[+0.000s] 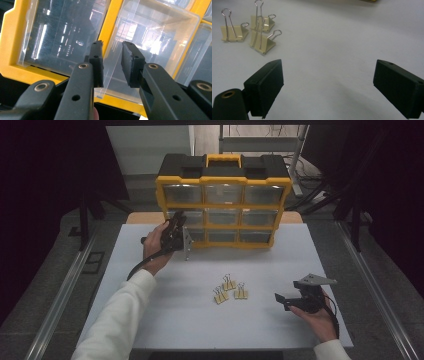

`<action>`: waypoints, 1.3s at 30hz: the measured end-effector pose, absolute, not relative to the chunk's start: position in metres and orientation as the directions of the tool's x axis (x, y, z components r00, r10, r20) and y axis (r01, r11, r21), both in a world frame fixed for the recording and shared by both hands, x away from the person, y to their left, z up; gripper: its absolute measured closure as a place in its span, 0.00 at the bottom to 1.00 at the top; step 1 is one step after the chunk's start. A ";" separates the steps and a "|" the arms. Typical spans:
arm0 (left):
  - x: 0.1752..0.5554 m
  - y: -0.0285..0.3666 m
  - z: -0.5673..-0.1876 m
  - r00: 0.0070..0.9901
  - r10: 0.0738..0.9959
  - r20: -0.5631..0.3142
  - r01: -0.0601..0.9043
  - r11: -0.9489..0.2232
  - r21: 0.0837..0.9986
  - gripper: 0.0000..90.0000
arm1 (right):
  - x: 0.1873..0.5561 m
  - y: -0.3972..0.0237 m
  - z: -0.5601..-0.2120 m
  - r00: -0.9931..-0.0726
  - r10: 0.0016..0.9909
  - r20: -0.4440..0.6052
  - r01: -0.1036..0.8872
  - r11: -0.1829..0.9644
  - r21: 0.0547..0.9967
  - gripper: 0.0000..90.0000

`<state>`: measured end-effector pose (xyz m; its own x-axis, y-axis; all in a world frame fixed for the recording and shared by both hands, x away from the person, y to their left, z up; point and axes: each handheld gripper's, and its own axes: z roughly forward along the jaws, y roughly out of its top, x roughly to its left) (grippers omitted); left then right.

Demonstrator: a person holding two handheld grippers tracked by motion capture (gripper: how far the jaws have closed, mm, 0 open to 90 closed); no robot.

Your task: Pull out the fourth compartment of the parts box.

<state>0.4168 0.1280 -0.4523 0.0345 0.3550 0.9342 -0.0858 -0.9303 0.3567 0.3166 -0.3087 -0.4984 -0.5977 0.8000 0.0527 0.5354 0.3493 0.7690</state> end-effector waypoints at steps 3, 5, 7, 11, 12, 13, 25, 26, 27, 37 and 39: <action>0.414 0.128 -0.453 0.036 0.357 0.934 -0.090 -0.929 0.358 0.80 | 0.317 -0.308 -0.498 -0.598 0.800 0.053 0.535 0.348 0.770 0.11; 0.413 0.129 -0.453 0.035 0.360 0.932 -0.094 -0.928 0.361 0.80 | 0.316 -0.309 -0.498 -0.597 0.800 0.054 0.535 0.347 0.770 0.11; 0.412 0.129 -0.454 0.034 0.361 0.932 -0.097 -0.927 0.362 0.80 | 0.316 -0.309 -0.498 -0.596 0.801 0.054 0.536 0.347 0.770 0.11; 0.410 0.129 -0.454 0.039 0.360 0.932 -0.103 -0.927 0.362 0.80 | 0.316 -0.308 -0.498 -0.597 0.800 0.054 0.535 0.348 0.770 0.11; 0.409 0.129 -0.454 0.039 0.360 0.932 -0.105 -0.926 0.362 0.80 | 0.316 -0.308 -0.498 -0.597 0.800 0.054 0.535 0.348 0.770 0.11; 0.409 0.129 -0.454 0.040 0.360 0.932 -0.106 -0.926 0.362 0.80 | 0.316 -0.309 -0.498 -0.597 0.800 0.054 0.535 0.348 0.770 0.11; 0.402 0.131 -0.455 0.040 0.363 0.931 -0.113 -0.924 0.366 0.79 | 0.316 -0.308 -0.498 -0.597 0.801 0.054 0.536 0.347 0.770 0.11; 0.402 0.131 -0.455 0.038 0.360 0.932 -0.114 -0.925 0.362 0.79 | 0.316 -0.308 -0.498 -0.597 0.801 0.054 0.536 0.347 0.770 0.11; 0.401 0.131 -0.455 0.039 0.362 0.932 -0.115 -0.924 0.364 0.79 | 0.316 -0.308 -0.498 -0.597 0.801 0.054 0.536 0.348 0.770 0.11; 0.395 0.131 -0.456 0.035 0.365 0.930 -0.124 -0.922 0.366 0.80 | 0.316 -0.308 -0.498 -0.596 0.801 0.052 0.536 0.349 0.769 0.11; 0.394 0.131 -0.456 0.036 0.364 0.931 -0.127 -0.922 0.366 0.79 | 0.316 -0.308 -0.498 -0.596 0.801 0.052 0.536 0.349 0.769 0.11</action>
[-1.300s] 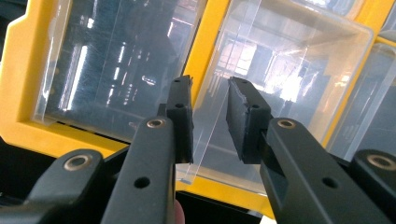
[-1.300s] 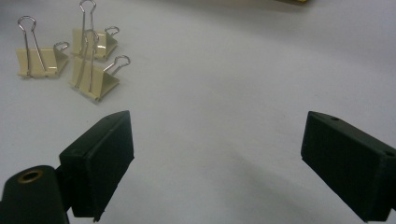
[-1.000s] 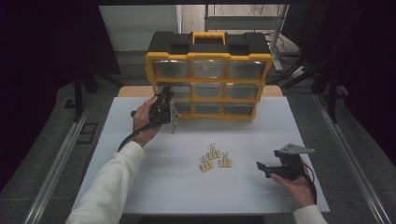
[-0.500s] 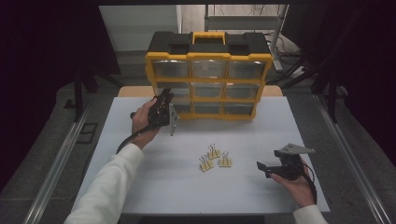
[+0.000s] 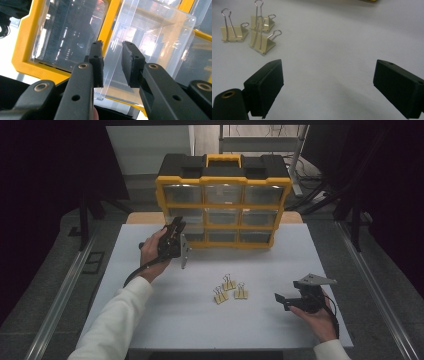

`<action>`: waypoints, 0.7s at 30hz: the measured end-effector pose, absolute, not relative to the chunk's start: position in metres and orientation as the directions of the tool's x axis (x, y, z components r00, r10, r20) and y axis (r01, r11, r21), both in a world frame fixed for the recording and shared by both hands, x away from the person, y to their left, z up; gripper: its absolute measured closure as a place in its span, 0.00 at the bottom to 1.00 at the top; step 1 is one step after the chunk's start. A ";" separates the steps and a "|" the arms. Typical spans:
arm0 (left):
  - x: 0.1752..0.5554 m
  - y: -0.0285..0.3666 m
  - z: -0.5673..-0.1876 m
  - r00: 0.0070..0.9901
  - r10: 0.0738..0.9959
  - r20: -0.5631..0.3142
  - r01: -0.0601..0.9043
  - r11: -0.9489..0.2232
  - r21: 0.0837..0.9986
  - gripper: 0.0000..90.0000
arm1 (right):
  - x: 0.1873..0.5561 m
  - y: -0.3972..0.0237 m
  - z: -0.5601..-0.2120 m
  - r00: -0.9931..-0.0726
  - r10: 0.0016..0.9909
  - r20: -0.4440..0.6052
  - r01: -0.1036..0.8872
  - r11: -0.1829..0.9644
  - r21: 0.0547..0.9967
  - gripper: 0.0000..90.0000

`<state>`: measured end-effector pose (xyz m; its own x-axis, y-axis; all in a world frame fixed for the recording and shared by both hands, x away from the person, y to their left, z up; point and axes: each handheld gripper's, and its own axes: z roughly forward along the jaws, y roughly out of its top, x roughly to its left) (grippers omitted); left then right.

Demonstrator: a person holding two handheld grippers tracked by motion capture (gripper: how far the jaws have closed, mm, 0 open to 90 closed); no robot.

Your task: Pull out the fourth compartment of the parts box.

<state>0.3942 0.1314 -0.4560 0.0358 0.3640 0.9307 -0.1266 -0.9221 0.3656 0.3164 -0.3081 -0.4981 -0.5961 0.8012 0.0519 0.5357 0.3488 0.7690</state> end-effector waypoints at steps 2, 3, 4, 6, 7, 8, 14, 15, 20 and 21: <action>0.393 0.132 -0.456 0.037 0.365 0.930 -0.129 -0.922 0.366 0.80 | 0.316 -0.308 -0.498 -0.595 0.802 0.052 0.536 0.348 0.769 0.11; 0.393 0.132 -0.456 0.038 0.363 0.931 -0.129 -0.922 0.365 0.80 | 0.316 -0.308 -0.498 -0.595 0.802 0.053 0.536 0.348 0.769 0.11; 0.392 0.132 -0.456 0.039 0.361 0.932 -0.130 -0.923 0.363 0.80 | 0.316 -0.308 -0.498 -0.595 0.802 0.053 0.536 0.348 0.769 0.11; 0.391 0.132 -0.456 0.038 0.360 0.932 -0.132 -0.923 0.362 0.80 | 0.316 -0.308 -0.498 -0.596 0.801 0.052 0.536 0.349 0.769 0.11; 0.391 0.132 -0.456 0.039 0.362 0.931 -0.132 -0.922 0.364 0.79 | 0.316 -0.308 -0.498 -0.596 0.801 0.052 0.536 0.349 0.769 0.11; 0.391 0.132 -0.456 0.040 0.362 0.931 -0.132 -0.922 0.364 0.79 | 0.316 -0.308 -0.498 -0.596 0.801 0.051 0.536 0.349 0.769 0.11; 0.388 0.132 -0.456 0.041 0.365 0.930 -0.134 -0.920 0.368 0.79 | 0.316 -0.308 -0.498 -0.596 0.801 0.052 0.536 0.349 0.769 0.11; 0.388 0.132 -0.456 0.040 0.365 0.930 -0.134 -0.921 0.367 0.79 | 0.316 -0.308 -0.498 -0.596 0.802 0.052 0.536 0.349 0.769 0.11; 0.385 0.133 -0.456 0.043 0.364 0.930 -0.138 -0.920 0.367 0.79 | 0.316 -0.308 -0.498 -0.596 0.802 0.051 0.536 0.349 0.768 0.11; 0.385 0.133 -0.456 0.041 0.363 0.931 -0.141 -0.920 0.366 0.79 | 0.316 -0.308 -0.498 -0.596 0.802 0.051 0.536 0.349 0.768 0.11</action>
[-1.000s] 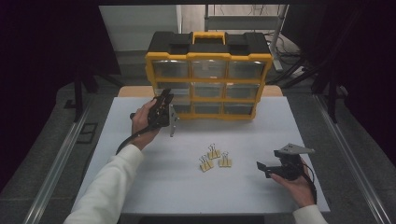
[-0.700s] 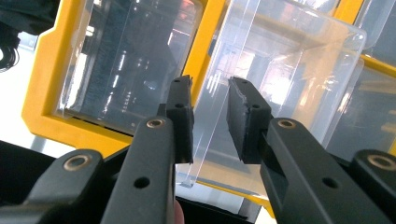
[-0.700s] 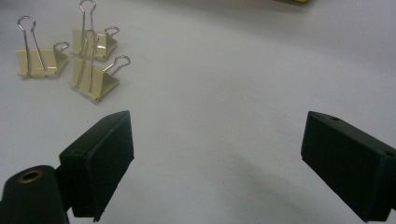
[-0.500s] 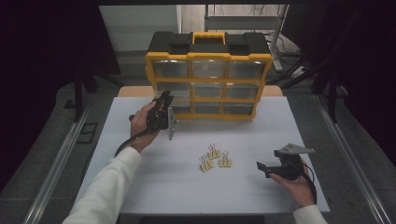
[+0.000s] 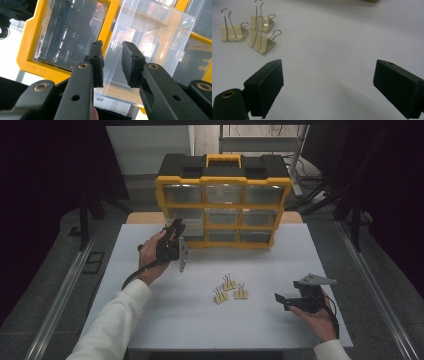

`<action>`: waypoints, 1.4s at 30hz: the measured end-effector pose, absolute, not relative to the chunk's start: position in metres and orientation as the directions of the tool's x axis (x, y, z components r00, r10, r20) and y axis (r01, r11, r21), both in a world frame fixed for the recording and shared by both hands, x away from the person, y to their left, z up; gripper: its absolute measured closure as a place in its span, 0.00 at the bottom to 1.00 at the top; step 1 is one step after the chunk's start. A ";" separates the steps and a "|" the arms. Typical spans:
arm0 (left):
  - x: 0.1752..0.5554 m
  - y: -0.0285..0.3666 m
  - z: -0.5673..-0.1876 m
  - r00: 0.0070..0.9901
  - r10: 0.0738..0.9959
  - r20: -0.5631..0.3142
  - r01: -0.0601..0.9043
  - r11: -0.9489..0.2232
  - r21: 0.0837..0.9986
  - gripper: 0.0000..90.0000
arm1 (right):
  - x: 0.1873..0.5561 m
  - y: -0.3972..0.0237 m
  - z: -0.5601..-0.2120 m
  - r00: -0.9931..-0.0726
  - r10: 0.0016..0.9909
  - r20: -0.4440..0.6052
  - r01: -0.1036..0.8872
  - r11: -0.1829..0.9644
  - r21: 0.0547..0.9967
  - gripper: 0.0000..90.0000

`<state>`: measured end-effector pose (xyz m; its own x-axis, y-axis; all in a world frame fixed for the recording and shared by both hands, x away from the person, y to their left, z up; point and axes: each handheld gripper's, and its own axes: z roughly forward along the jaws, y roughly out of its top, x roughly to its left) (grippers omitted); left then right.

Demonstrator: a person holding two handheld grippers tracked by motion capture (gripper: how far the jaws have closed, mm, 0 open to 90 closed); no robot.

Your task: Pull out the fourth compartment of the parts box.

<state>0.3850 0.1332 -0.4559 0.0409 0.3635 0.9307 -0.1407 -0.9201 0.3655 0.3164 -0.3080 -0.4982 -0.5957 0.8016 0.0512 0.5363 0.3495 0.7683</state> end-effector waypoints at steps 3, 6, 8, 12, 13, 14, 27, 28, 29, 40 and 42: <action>0.383 0.133 -0.456 0.041 0.362 0.931 -0.143 -0.920 0.364 0.79 | 0.316 -0.308 -0.498 -0.596 0.802 0.051 0.536 0.350 0.768 0.11; 0.381 0.134 -0.456 0.044 0.360 0.932 -0.145 -0.921 0.363 0.79 | 0.316 -0.308 -0.498 -0.596 0.801 0.051 0.537 0.351 0.767 0.11; 0.381 0.134 -0.456 0.047 0.362 0.931 -0.146 -0.919 0.365 0.79 | 0.316 -0.308 -0.498 -0.596 0.801 0.050 0.537 0.352 0.767 0.11; 0.379 0.134 -0.456 0.045 0.361 0.931 -0.150 -0.919 0.364 0.79 | 0.316 -0.308 -0.498 -0.596 0.801 0.051 0.537 0.351 0.767 0.11; 0.378 0.134 -0.456 0.044 0.363 0.931 -0.154 -0.918 0.365 0.79 | 0.316 -0.308 -0.498 -0.596 0.802 0.050 0.537 0.351 0.768 0.11; 0.378 0.134 -0.456 0.047 0.361 0.931 -0.151 -0.919 0.364 0.79 | 0.316 -0.308 -0.498 -0.596 0.802 0.051 0.537 0.350 0.768 0.11; 0.373 0.135 -0.457 0.050 0.371 0.927 -0.158 -0.914 0.374 0.79 | 0.316 -0.308 -0.498 -0.596 0.801 0.050 0.537 0.352 0.767 0.11; 0.373 0.135 -0.457 0.049 0.369 0.928 -0.157 -0.915 0.372 0.79 | 0.316 -0.308 -0.498 -0.596 0.801 0.050 0.537 0.352 0.767 0.11; 0.373 0.135 -0.457 0.049 0.369 0.928 -0.157 -0.915 0.372 0.79 | 0.316 -0.308 -0.498 -0.596 0.802 0.051 0.538 0.351 0.767 0.11; 0.369 0.136 -0.457 0.052 0.376 0.925 -0.163 -0.911 0.379 0.79 | 0.316 -0.308 -0.498 -0.595 0.802 0.051 0.538 0.349 0.767 0.11; 0.368 0.136 -0.457 0.053 0.376 0.925 -0.162 -0.911 0.380 0.79 | 0.316 -0.308 -0.498 -0.594 0.803 0.051 0.538 0.349 0.767 0.11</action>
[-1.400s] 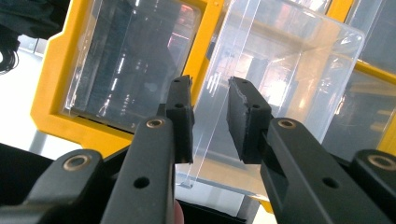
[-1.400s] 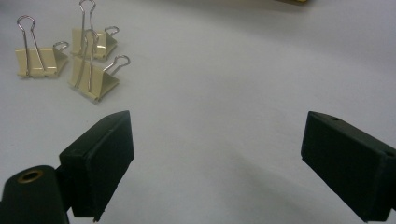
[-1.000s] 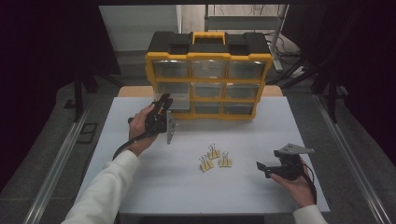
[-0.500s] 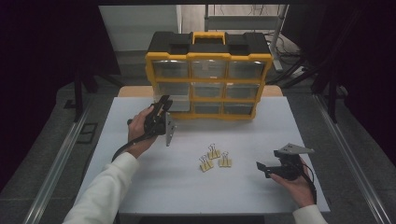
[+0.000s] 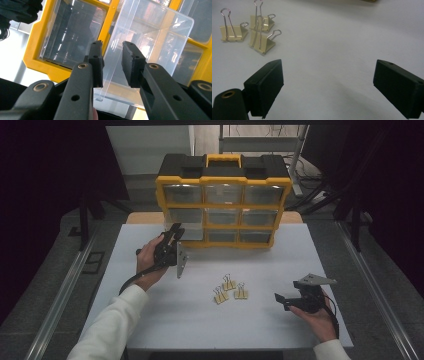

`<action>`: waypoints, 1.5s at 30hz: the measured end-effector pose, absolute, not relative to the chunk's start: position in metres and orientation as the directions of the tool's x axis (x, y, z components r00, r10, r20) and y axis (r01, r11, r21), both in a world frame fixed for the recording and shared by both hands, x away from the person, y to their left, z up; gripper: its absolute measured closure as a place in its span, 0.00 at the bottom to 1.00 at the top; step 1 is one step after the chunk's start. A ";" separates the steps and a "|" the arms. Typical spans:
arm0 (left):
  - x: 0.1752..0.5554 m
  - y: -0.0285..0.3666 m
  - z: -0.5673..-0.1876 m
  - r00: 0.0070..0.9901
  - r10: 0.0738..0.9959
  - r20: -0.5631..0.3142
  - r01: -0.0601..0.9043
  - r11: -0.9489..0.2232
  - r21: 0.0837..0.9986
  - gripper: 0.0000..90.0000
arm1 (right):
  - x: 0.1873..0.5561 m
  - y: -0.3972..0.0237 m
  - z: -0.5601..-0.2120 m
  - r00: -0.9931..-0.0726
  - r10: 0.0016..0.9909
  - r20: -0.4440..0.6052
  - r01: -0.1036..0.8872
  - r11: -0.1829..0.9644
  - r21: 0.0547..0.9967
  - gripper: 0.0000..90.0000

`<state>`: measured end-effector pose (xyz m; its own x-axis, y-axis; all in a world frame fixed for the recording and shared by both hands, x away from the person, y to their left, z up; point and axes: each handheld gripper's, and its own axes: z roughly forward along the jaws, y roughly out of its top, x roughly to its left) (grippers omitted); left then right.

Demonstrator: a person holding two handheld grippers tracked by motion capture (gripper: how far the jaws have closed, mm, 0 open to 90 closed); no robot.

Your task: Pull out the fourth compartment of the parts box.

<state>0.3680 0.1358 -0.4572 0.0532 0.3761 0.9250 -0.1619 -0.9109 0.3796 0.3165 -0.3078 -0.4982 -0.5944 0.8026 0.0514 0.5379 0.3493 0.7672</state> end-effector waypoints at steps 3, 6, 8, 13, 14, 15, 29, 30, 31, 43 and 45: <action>0.367 0.136 -0.457 0.054 0.378 0.924 -0.164 -0.910 0.382 0.79 | 0.316 -0.308 -0.498 -0.596 0.802 0.051 0.537 0.351 0.767 0.11; 0.366 0.136 -0.457 0.052 0.376 0.925 -0.166 -0.910 0.380 0.79 | 0.316 -0.308 -0.498 -0.596 0.802 0.051 0.538 0.351 0.767 0.11; 0.365 0.136 -0.457 0.054 0.377 0.925 -0.165 -0.910 0.380 0.79 | 0.316 -0.308 -0.498 -0.596 0.802 0.052 0.538 0.350 0.767 0.11; 0.363 0.137 -0.457 0.054 0.381 0.923 -0.169 -0.907 0.385 0.79 | 0.316 -0.307 -0.498 -0.596 0.801 0.051 0.538 0.351 0.766 0.11; 0.363 0.137 -0.457 0.056 0.381 0.923 -0.168 -0.908 0.385 0.79 | 0.316 -0.307 -0.498 -0.596 0.801 0.052 0.538 0.351 0.766 0.11; 0.362 0.136 -0.458 0.057 0.382 0.922 -0.171 -0.906 0.386 0.79 | 0.316 -0.307 -0.498 -0.596 0.801 0.052 0.538 0.351 0.766 0.11; 0.355 0.138 -0.459 0.054 0.371 0.927 -0.181 -0.909 0.374 0.79 | 0.316 -0.307 -0.498 -0.596 0.801 0.051 0.539 0.352 0.765 0.11; 0.355 0.138 -0.459 0.055 0.372 0.927 -0.181 -0.909 0.375 0.79 | 0.316 -0.307 -0.498 -0.597 0.801 0.052 0.539 0.352 0.765 0.11; 0.354 0.138 -0.459 0.057 0.374 0.926 -0.180 -0.908 0.378 0.79 | 0.316 -0.307 -0.499 -0.597 0.801 0.051 0.539 0.352 0.765 0.11; 0.352 0.138 -0.460 0.055 0.376 0.925 -0.180 -0.907 0.380 0.78 | 0.317 -0.307 -0.499 -0.597 0.801 0.049 0.539 0.354 0.764 0.11; 0.352 0.138 -0.460 0.057 0.374 0.926 -0.180 -0.908 0.378 0.78 | 0.317 -0.307 -0.499 -0.597 0.801 0.049 0.539 0.354 0.765 0.11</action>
<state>0.3521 0.1379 -0.4604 0.0565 0.3745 0.9255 -0.1797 -0.9080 0.3784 0.3165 -0.3068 -0.4988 -0.5966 0.8010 0.0493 0.5386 0.3541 0.7645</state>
